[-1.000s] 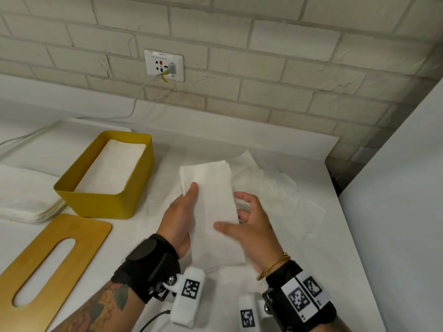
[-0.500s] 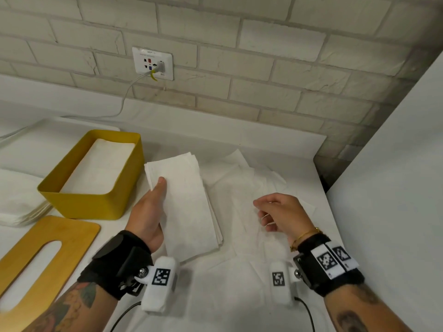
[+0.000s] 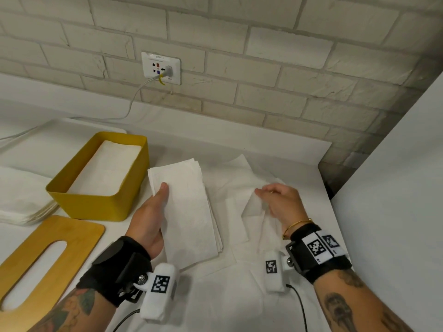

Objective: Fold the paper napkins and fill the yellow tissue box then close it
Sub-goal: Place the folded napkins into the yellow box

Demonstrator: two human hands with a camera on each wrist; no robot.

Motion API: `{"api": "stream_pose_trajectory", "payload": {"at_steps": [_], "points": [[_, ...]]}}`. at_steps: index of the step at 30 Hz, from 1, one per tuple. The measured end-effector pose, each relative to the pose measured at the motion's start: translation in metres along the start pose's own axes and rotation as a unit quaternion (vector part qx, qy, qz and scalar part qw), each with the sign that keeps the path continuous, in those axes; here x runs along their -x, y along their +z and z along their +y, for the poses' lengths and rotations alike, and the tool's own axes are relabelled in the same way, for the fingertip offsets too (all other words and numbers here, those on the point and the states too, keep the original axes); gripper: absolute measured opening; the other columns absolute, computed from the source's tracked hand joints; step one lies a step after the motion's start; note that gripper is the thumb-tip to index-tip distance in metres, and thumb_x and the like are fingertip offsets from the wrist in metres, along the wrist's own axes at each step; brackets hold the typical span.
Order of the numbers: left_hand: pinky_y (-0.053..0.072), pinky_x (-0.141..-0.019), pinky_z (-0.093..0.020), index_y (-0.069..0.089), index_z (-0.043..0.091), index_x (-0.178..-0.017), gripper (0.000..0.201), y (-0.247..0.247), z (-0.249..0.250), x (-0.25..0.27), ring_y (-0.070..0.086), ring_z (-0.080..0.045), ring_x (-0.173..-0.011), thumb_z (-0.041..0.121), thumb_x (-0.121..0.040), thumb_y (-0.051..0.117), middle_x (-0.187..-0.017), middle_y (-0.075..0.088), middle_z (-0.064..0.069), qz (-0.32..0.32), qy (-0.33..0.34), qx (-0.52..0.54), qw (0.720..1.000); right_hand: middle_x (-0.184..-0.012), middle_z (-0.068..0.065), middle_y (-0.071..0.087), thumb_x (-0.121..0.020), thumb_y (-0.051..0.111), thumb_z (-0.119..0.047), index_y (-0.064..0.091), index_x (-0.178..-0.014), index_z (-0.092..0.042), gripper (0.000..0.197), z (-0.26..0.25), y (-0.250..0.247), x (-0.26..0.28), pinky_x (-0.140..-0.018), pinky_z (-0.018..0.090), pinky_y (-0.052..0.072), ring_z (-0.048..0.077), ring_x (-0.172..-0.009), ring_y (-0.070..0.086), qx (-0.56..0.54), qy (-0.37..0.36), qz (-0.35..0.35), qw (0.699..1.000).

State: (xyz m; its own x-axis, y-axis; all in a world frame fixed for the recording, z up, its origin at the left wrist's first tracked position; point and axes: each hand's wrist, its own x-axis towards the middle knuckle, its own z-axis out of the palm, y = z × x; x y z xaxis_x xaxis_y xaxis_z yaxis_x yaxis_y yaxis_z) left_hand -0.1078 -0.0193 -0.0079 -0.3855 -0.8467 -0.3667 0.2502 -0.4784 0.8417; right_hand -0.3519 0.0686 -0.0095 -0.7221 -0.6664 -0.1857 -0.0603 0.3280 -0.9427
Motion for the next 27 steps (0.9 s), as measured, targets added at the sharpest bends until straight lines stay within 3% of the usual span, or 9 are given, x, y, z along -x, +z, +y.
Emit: {"api": "stream_pose_trajectory", "payload": {"at_steps": [3, 6, 10, 13, 15, 17, 19, 23, 27], "points": [[0.052, -0.093, -0.042, 0.066, 0.024, -0.108, 0.021, 0.002, 0.002, 0.0, 0.071, -0.02, -0.102, 0.037, -0.105, 0.049, -0.101, 0.079, 0.002, 0.009, -0.002, 0.002, 1.0, -0.083, 0.001, 0.064, -0.089, 0.073, -0.012, 0.065, -0.075, -0.02, 0.018, -0.03, -0.017, 0.004, -0.071, 0.029, 0.045, 0.016, -0.076, 0.057, -0.05, -0.088, -0.007, 0.995], [0.052, -0.097, -0.043, 0.066, 0.022, -0.115, 0.026, 0.007, 0.001, 0.0, 0.071, -0.022, -0.105, 0.039, -0.105, 0.049, -0.107, 0.078, -0.001, 0.006, -0.013, 0.0, 1.0, -0.082, 0.007, 0.062, -0.09, 0.067, -0.008, 0.063, -0.069, -0.023, 0.026, -0.055, -0.031, 0.007, -0.065, 0.03, 0.045, 0.02, -0.075, 0.058, -0.131, -0.13, -0.053, 0.981], [0.051, -0.096, -0.043, 0.066, 0.02, -0.106, 0.024, 0.011, -0.002, 0.002, 0.07, -0.021, -0.103, 0.038, -0.105, 0.05, -0.096, 0.079, 0.001, 0.01, -0.021, -0.004, 1.0, -0.075, -0.004, 0.064, -0.091, 0.056, 0.005, 0.055, -0.067, -0.019, 0.035, -0.084, -0.04, 0.022, -0.062, 0.023, 0.047, 0.013, -0.072, 0.058, -0.172, -0.224, -0.066, 0.957], [0.051, -0.097, -0.042, 0.066, 0.019, -0.108, 0.025, 0.011, -0.005, 0.0, 0.069, -0.022, -0.106, 0.039, -0.104, 0.051, -0.098, 0.079, 0.0, 0.016, -0.026, -0.001, 1.0, -0.077, -0.013, 0.069, -0.083, 0.061, 0.0, 0.055, -0.068, -0.022, 0.028, -0.098, -0.031, 0.032, -0.069, 0.02, 0.049, 0.005, -0.081, 0.065, -0.119, -0.283, -0.13, 0.943], [0.053, -0.087, -0.038, 0.066, 0.018, -0.108, 0.026, 0.012, -0.007, 0.0, 0.07, -0.021, -0.102, 0.039, -0.104, 0.05, -0.093, 0.08, 0.001, 0.015, -0.03, 0.0, 0.999, -0.084, -0.014, 0.075, -0.077, 0.066, -0.007, 0.061, -0.064, -0.028, 0.026, -0.094, -0.013, 0.032, -0.083, 0.02, 0.048, -0.002, -0.104, 0.068, -0.018, -0.279, -0.181, 0.943], [0.052, -0.079, -0.036, 0.065, 0.019, -0.106, 0.025, 0.012, -0.009, 0.0, 0.07, -0.02, -0.098, 0.039, -0.105, 0.05, -0.087, 0.08, 0.003, 0.016, -0.033, 0.0, 0.999, -0.091, -0.012, 0.077, -0.079, 0.072, -0.005, 0.06, -0.064, -0.029, 0.031, -0.079, 0.006, 0.027, -0.09, 0.022, 0.047, -0.004, -0.114, 0.064, 0.068, -0.251, -0.206, 0.944], [0.052, -0.078, -0.036, 0.064, 0.021, -0.105, 0.023, 0.009, -0.009, 0.001, 0.07, -0.02, -0.098, 0.039, -0.105, 0.049, -0.087, 0.079, 0.004, 0.021, -0.028, 0.005, 0.999, -0.097, -0.01, 0.076, -0.084, 0.074, -0.007, 0.059, -0.068, -0.025, 0.028, -0.065, 0.019, 0.025, -0.094, 0.028, 0.049, -0.003, -0.111, 0.066, 0.109, -0.214, -0.198, 0.95], [0.052, -0.076, -0.037, 0.064, 0.025, -0.115, 0.024, -0.005, -0.001, -0.001, 0.069, -0.019, -0.099, 0.039, -0.106, 0.048, -0.093, 0.079, 0.005, 0.059, 0.006, 0.023, 0.998, -0.071, -0.016, 0.065, -0.088, 0.073, -0.015, 0.061, -0.074, -0.02, 0.02, -0.053, 0.022, 0.023, -0.078, 0.027, 0.045, 0.004, -0.071, 0.059, 0.076, -0.167, -0.178, 0.967], [0.053, -0.079, -0.037, 0.058, 0.023, -0.134, 0.035, -0.016, 0.01, -0.003, 0.071, -0.018, -0.104, 0.041, -0.106, 0.047, -0.115, 0.075, 0.0, 0.083, 0.039, 0.051, 0.994, -0.075, 0.005, 0.055, -0.082, 0.074, -0.014, 0.064, -0.071, -0.024, 0.018, -0.056, 0.01, 0.022, -0.075, 0.034, 0.041, 0.019, -0.076, 0.049, -0.04, -0.151, -0.147, 0.977]]}}
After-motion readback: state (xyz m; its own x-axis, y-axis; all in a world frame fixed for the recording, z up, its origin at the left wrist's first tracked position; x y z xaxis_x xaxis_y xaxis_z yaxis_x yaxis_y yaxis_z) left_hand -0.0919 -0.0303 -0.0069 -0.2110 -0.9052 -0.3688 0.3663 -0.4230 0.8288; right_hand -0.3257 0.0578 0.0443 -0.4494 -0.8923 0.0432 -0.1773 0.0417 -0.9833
